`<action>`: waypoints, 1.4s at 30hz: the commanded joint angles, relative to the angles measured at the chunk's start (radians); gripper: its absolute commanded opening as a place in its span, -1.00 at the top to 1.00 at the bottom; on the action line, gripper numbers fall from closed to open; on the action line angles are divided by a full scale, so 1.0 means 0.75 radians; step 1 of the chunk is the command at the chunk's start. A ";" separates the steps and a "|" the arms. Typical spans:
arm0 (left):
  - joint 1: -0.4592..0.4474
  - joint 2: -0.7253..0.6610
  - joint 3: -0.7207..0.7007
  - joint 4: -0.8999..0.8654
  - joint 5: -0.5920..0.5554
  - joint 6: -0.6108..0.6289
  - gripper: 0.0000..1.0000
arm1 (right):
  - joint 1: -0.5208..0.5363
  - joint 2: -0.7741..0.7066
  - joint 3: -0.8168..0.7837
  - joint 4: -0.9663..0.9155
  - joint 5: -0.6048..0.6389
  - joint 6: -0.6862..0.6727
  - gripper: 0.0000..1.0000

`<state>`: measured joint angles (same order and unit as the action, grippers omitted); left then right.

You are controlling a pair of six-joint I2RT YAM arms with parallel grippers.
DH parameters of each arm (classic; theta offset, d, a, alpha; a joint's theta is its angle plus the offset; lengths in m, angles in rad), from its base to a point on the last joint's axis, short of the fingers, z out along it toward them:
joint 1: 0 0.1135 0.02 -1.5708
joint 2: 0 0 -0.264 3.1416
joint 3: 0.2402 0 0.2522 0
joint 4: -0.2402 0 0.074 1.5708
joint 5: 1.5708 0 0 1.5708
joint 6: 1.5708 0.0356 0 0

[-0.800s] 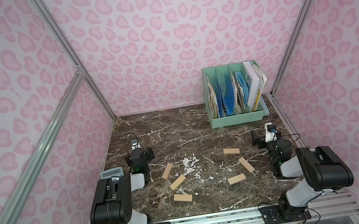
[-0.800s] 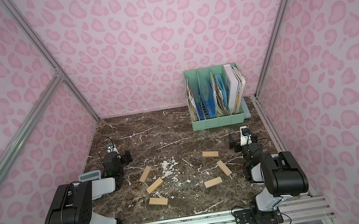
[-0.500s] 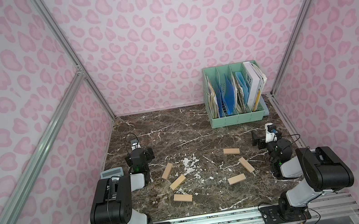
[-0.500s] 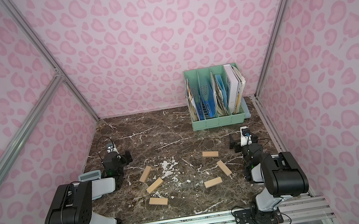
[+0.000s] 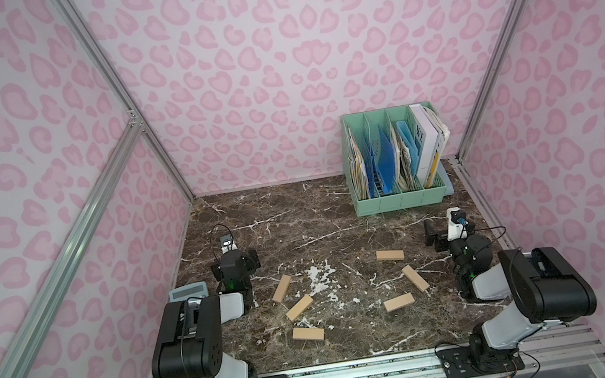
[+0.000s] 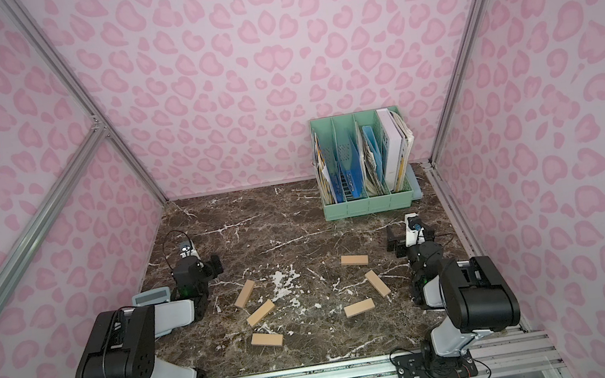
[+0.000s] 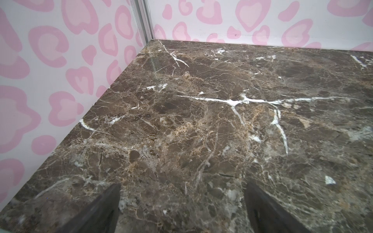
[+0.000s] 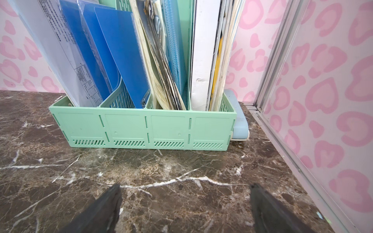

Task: Assemble the number 6 with building blocks
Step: Move the building block to the center of the board.

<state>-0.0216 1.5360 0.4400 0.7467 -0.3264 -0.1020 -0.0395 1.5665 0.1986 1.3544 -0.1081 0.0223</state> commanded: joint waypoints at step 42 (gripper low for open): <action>-0.440 -1.050 0.202 -1.515 0.203 -0.069 -0.92 | 0.725 0.379 1.575 -2.790 0.172 -0.520 -0.70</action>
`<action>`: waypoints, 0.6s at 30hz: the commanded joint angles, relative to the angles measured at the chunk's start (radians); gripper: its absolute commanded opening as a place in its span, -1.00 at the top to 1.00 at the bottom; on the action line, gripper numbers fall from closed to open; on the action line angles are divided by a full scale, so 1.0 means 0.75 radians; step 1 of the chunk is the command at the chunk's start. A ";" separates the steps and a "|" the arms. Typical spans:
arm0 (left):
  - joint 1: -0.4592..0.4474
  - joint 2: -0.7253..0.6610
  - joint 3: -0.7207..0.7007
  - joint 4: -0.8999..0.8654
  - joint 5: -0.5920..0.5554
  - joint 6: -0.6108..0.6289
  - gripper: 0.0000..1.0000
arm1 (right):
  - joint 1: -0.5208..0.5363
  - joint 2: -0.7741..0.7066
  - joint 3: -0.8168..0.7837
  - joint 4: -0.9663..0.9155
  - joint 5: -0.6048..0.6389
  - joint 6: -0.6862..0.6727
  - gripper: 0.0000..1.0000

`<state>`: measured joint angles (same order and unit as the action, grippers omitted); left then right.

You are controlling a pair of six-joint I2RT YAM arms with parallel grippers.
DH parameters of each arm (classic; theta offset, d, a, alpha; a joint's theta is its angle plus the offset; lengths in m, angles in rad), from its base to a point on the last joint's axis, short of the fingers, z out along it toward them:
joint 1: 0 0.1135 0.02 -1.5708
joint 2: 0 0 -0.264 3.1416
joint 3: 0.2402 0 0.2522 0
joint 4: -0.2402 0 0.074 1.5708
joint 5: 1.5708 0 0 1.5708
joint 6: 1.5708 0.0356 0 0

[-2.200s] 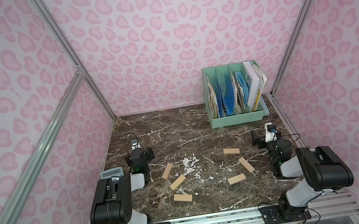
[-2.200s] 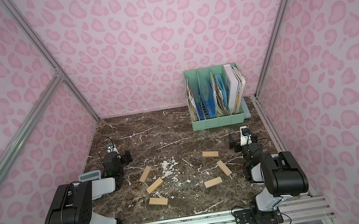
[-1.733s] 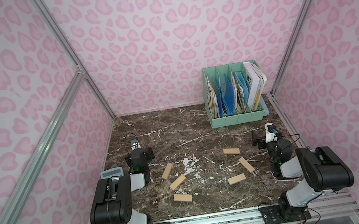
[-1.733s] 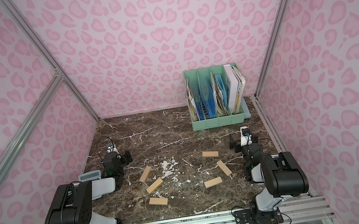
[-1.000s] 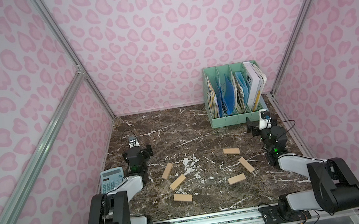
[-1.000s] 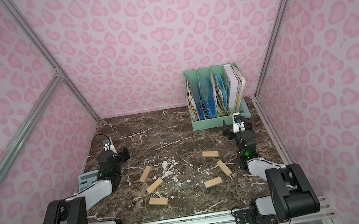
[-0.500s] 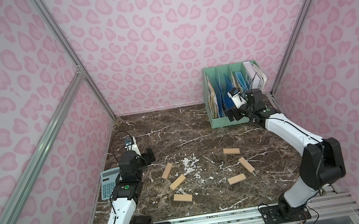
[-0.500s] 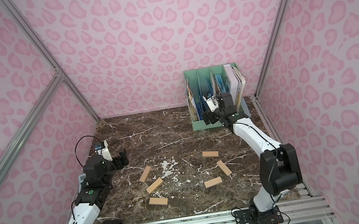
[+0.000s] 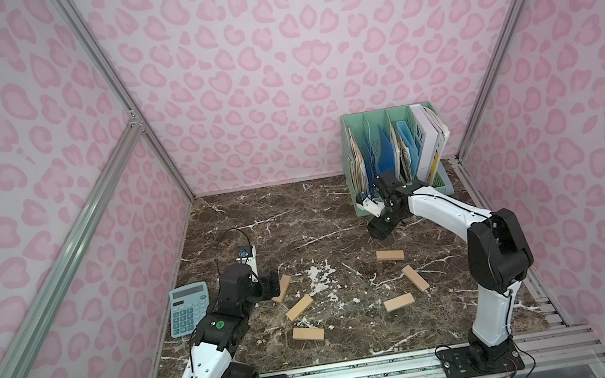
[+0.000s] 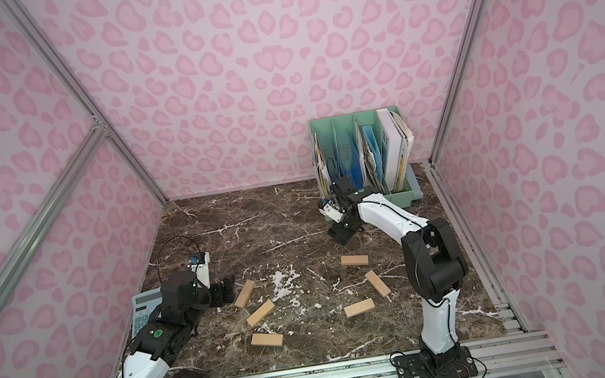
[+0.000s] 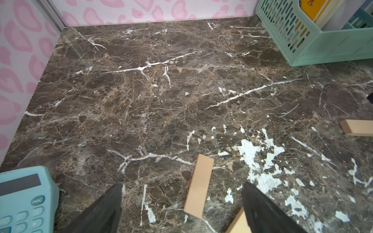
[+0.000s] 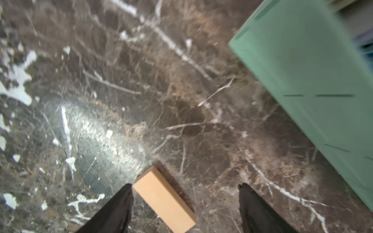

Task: Assemble the number 6 with building blocks
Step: Move the building block to the center of the board.

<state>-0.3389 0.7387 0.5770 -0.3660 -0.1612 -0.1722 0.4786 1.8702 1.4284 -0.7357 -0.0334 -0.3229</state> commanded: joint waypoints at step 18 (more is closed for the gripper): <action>-0.159 0.177 0.108 -0.044 -0.107 0.024 -0.93 | 0.040 -0.215 -0.512 0.366 0.171 -0.325 -0.69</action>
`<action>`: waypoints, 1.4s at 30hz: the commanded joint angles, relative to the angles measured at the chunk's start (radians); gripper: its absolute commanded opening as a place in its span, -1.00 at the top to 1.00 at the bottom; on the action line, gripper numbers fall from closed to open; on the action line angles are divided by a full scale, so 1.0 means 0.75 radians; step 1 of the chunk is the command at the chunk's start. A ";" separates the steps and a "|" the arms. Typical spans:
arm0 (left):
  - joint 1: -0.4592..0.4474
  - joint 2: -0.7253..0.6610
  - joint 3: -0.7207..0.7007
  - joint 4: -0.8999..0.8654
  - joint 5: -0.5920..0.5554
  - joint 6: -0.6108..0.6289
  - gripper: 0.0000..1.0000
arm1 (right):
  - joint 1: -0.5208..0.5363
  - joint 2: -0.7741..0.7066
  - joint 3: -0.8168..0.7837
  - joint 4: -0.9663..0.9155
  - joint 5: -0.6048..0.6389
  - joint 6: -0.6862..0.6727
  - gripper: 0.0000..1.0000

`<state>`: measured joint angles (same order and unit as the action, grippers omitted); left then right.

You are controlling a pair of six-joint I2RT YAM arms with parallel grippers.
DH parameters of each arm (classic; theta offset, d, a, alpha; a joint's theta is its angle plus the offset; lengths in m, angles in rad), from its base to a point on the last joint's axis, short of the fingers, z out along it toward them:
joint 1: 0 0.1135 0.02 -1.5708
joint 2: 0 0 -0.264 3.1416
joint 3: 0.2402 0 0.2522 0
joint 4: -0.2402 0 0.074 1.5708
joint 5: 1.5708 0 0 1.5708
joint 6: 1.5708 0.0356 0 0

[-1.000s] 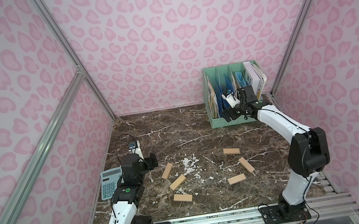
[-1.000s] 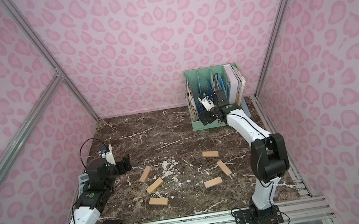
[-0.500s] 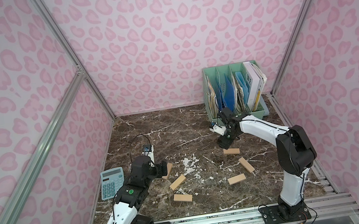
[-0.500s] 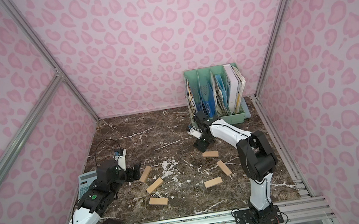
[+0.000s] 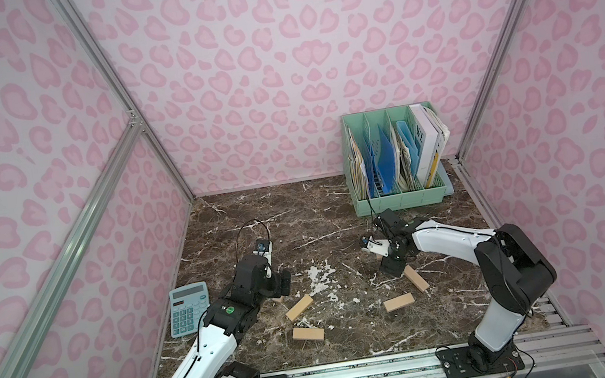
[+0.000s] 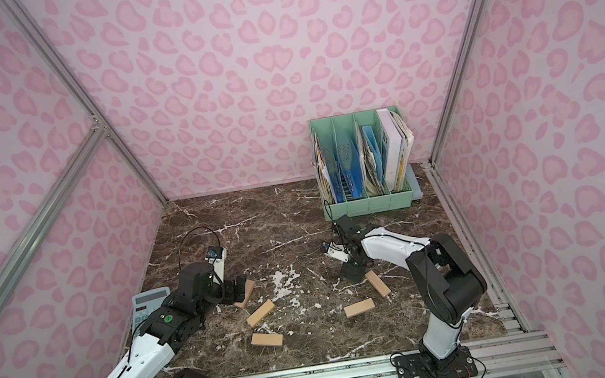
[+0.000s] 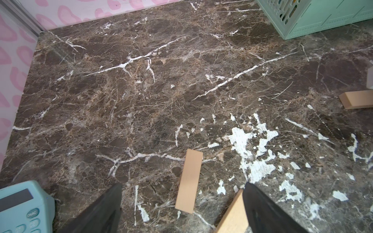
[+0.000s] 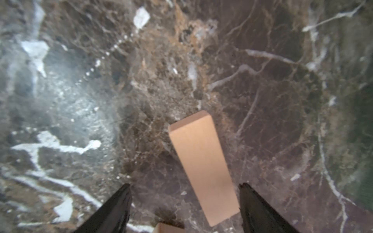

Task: Assemble the number 6 with building blocks
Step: Move the building block to the center of the board.

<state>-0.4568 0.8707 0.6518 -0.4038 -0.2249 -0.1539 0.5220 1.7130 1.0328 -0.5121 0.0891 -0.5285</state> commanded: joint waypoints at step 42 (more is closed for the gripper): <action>-0.002 -0.110 -0.096 -0.009 -0.126 -0.012 -0.95 | -0.115 0.165 0.115 -0.053 -0.248 -0.184 0.50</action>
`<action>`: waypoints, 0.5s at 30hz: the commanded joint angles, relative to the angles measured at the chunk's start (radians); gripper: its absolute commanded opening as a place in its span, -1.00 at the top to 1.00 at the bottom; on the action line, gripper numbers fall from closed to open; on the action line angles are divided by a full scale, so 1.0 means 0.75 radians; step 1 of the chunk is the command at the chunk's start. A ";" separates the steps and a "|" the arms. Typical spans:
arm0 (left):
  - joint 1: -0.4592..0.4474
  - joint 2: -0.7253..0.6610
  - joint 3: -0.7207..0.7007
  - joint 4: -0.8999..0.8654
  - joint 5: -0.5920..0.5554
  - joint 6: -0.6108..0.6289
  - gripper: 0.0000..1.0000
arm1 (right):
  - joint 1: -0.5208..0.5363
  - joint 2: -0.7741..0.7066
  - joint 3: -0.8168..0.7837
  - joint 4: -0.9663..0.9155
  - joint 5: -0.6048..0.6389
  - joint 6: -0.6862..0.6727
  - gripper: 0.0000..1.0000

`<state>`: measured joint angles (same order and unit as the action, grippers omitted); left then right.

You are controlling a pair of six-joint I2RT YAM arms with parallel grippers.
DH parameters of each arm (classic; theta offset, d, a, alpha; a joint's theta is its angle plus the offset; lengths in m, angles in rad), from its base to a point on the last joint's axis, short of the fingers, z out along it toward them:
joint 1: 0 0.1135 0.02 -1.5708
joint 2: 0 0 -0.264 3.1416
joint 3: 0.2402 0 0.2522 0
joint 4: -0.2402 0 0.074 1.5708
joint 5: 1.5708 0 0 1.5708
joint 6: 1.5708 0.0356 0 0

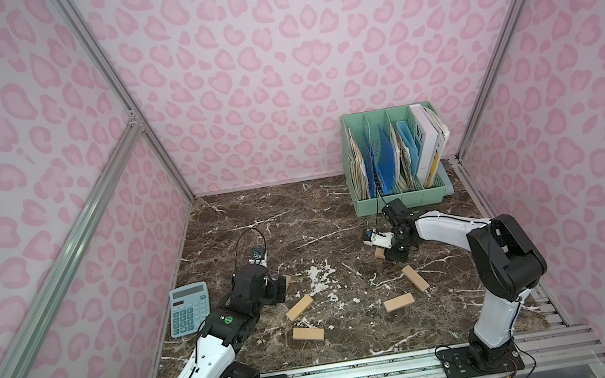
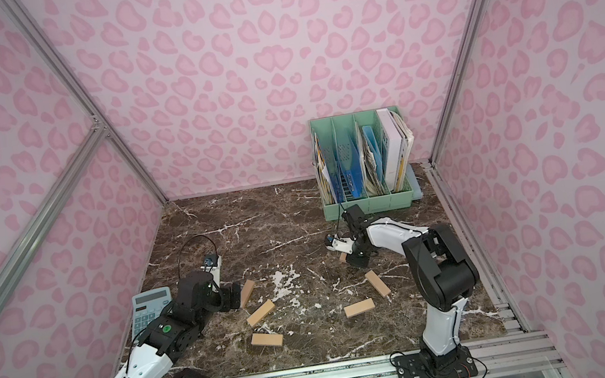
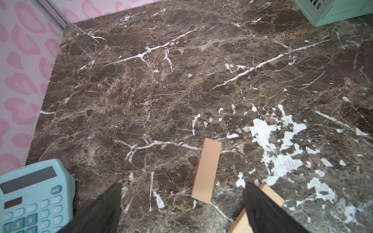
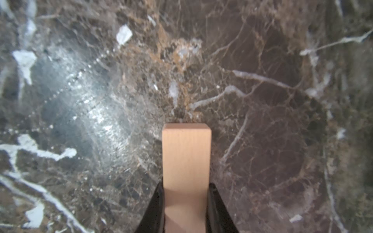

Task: Assemble the number 6 with building blocks
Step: Move the building block to the center of the board.

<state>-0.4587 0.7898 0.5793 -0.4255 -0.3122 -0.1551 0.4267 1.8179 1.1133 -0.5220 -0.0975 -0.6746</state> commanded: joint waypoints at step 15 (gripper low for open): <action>0.000 -0.039 -0.008 -0.002 -0.041 -0.022 -0.95 | 0.320 0.213 0.238 -0.067 -0.023 -0.061 0.49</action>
<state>-0.4583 0.7723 0.5735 -0.4194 -0.3264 -0.1616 0.6445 1.9614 1.2922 -0.5194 -0.1093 -0.6849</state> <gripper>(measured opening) 0.974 0.325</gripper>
